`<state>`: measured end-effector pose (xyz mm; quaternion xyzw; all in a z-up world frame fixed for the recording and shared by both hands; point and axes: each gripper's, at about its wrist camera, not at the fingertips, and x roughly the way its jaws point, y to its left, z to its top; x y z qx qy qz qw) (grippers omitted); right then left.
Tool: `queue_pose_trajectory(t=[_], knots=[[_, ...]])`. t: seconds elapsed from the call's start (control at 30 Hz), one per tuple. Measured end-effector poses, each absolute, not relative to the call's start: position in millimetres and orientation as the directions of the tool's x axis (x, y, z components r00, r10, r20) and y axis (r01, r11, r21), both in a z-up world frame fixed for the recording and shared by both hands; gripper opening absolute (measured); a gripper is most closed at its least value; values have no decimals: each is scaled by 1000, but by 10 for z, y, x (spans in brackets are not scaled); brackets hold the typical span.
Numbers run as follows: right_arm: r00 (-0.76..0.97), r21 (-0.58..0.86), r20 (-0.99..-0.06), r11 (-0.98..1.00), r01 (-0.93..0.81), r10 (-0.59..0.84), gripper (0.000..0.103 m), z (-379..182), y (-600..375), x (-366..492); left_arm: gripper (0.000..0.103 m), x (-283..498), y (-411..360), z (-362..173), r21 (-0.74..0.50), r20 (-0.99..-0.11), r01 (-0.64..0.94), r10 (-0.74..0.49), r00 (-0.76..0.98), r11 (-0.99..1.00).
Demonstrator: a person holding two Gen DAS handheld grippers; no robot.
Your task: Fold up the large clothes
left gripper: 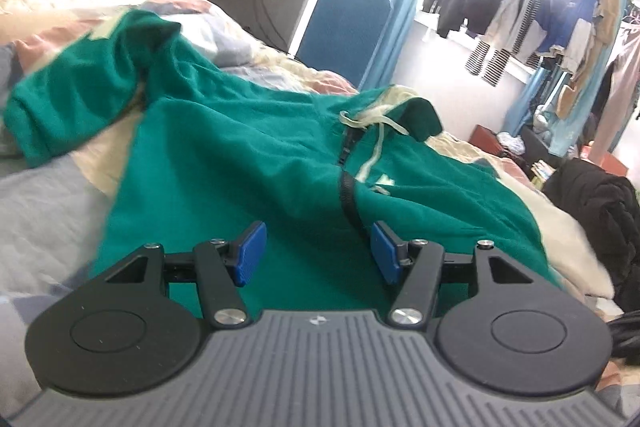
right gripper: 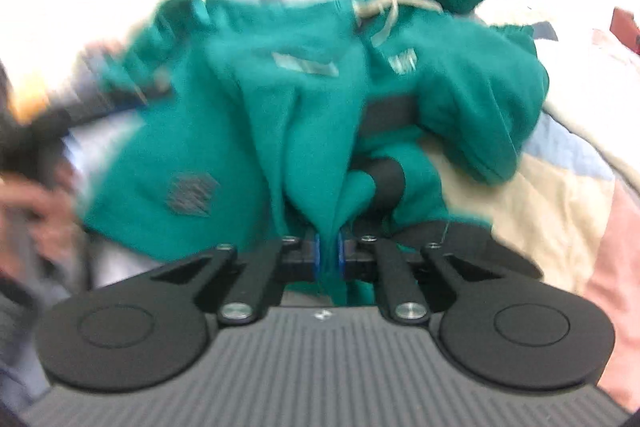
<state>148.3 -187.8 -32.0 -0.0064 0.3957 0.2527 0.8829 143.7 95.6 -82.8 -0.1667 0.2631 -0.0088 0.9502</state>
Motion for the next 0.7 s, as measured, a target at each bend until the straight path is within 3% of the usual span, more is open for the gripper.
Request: queue_pose_trajectory(t=[0.2,0.33,0.53,0.7], knots=[[576,438,-527,780,-446,625,9,221,-2037,1177,64,1349,1174,-761,-292,-524,-115,-58,850,950],[616,598,-416,712,-368,669,9,245,-2321,1129,64,1344,1215,-707,-239,-562,-116,-39,826,964],[651,663,-456,720,-205,606,9,-183,-2653,1117,64,1365,1446,-616,-175,-672,-101,-44,739,979],[638,718,-511,694,-52,576,9,-495,-2827,1169,64,1353,1931,-571,-254,-768,-260,-31,640,931]])
